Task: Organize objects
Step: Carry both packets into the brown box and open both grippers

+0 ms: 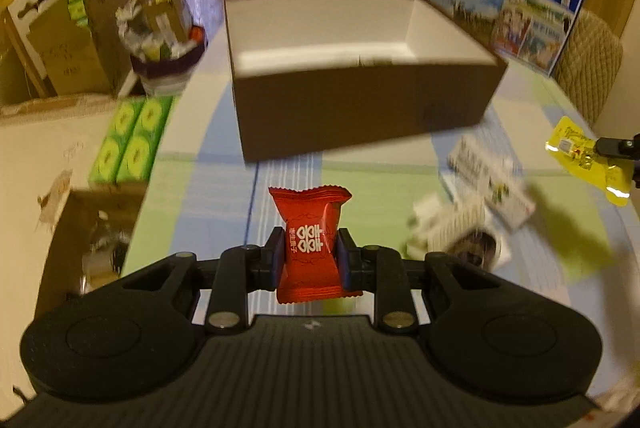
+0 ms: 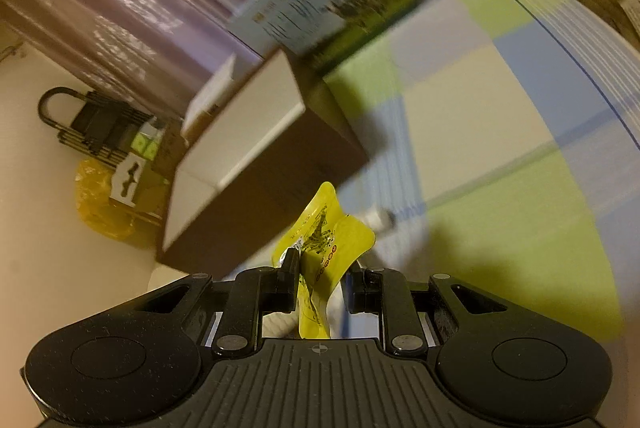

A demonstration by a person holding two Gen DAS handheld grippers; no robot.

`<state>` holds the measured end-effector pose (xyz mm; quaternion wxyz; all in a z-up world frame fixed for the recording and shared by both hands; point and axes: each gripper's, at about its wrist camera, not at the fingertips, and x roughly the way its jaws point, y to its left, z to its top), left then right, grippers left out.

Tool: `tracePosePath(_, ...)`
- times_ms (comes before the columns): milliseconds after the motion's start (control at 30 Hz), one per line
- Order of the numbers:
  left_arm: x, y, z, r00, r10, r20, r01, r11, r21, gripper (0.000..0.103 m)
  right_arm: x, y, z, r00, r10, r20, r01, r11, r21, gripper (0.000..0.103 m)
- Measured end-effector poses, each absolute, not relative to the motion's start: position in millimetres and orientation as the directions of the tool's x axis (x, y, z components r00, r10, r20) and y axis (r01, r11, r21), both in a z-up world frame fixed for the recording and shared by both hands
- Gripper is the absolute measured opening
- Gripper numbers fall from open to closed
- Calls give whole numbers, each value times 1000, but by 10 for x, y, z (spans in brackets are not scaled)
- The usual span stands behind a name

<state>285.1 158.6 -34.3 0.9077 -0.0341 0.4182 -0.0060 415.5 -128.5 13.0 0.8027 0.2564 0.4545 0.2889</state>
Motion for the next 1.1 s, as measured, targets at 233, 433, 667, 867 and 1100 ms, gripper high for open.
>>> tracePosePath(233, 3322, 1634, -66, 708, -28, -705, -7, 999, -47, 22, 4554, -816, 410, 450, 722, -526, -323, 681, 658, 17)
tracePosePath(433, 3838, 1683, 107, 741, -13, -671, -1, 1000, -21, 22, 4931, -349, 492, 474, 711, -520, -360, 695, 623, 17)
tracePosePath(667, 4379, 1708, 91, 732, 10, -681, -3, 1000, 11, 22, 5271, 24, 430, 503, 670, -546, -378, 739, 558, 17)
tracePosePath(867, 4689, 1732, -43, 709, 24, -705, -8, 1000, 27, 22, 5525, 287, 313, 538, 603, -588, -370, 796, 478, 17)
tracePosePath(1100, 4916, 1740, -236, 676, 21, -736, -3, 1000, 25, 22, 5653, 565, 86, 562, 504, -656, -372, 862, 344, 17)
